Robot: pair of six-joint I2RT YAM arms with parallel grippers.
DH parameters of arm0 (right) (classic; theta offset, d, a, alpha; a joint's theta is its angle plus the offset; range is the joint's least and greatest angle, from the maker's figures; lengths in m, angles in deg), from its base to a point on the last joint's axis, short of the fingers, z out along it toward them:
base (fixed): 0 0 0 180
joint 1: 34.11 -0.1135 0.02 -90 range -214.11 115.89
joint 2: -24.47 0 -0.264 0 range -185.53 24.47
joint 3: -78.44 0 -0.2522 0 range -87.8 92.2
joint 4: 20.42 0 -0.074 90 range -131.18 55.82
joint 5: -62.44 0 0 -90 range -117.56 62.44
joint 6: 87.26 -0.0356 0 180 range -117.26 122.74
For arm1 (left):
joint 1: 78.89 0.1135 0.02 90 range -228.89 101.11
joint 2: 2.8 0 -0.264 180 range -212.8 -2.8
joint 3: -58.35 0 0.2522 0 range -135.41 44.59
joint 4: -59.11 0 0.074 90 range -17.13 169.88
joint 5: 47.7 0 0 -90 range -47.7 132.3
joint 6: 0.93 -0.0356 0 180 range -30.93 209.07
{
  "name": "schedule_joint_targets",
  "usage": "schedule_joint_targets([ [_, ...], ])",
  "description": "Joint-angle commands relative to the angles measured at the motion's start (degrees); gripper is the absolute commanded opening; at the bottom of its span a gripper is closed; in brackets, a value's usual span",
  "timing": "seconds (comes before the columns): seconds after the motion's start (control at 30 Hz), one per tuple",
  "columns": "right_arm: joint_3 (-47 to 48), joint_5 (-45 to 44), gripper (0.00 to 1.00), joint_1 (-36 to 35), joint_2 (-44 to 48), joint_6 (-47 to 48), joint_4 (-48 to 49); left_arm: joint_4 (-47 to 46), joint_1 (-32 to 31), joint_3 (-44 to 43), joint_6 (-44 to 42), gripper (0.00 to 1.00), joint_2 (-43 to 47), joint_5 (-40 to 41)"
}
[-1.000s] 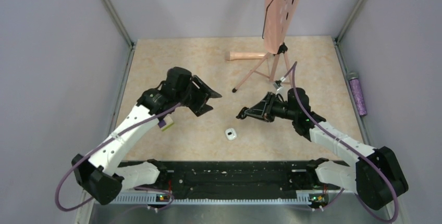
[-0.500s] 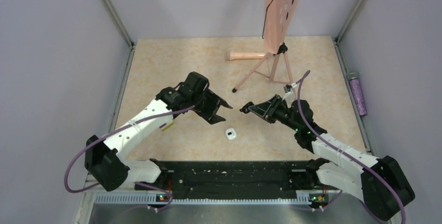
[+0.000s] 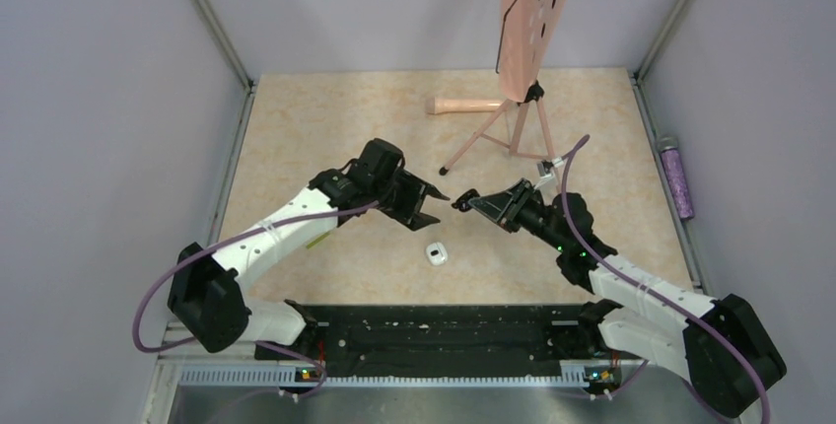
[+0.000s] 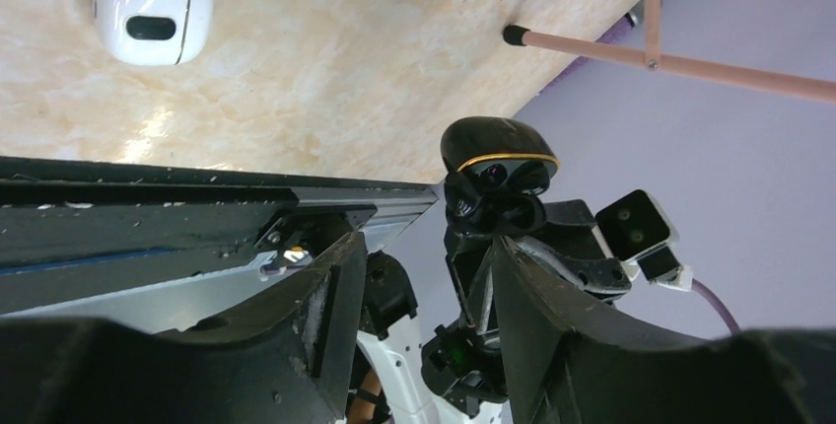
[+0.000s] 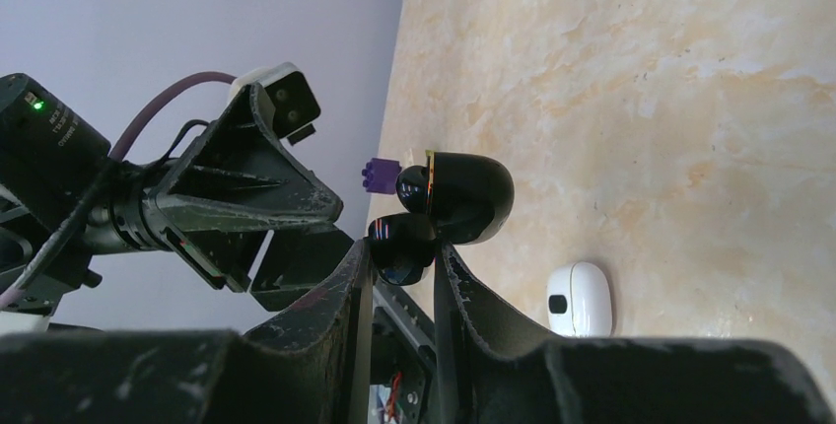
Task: Insert the wireless bluetooth earbuds into the charging case
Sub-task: Adjust the left earbud in the left side groove of the charging case.
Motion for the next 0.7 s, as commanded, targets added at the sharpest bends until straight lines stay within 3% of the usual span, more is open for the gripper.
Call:
schedule_joint_targets([
  [0.0, 0.08, -0.28, 0.0, -1.06, 1.31, 0.65, 3.53, -7.33, -0.34, 1.83, 3.83, 0.55, -0.28, 0.95],
  [0.67, -0.48, -0.59, 0.0, -1.12, 1.41, 0.79, 3.75, -9.64, -1.79, 1.05, 7.1, 0.49, -4.14, -0.74],
])
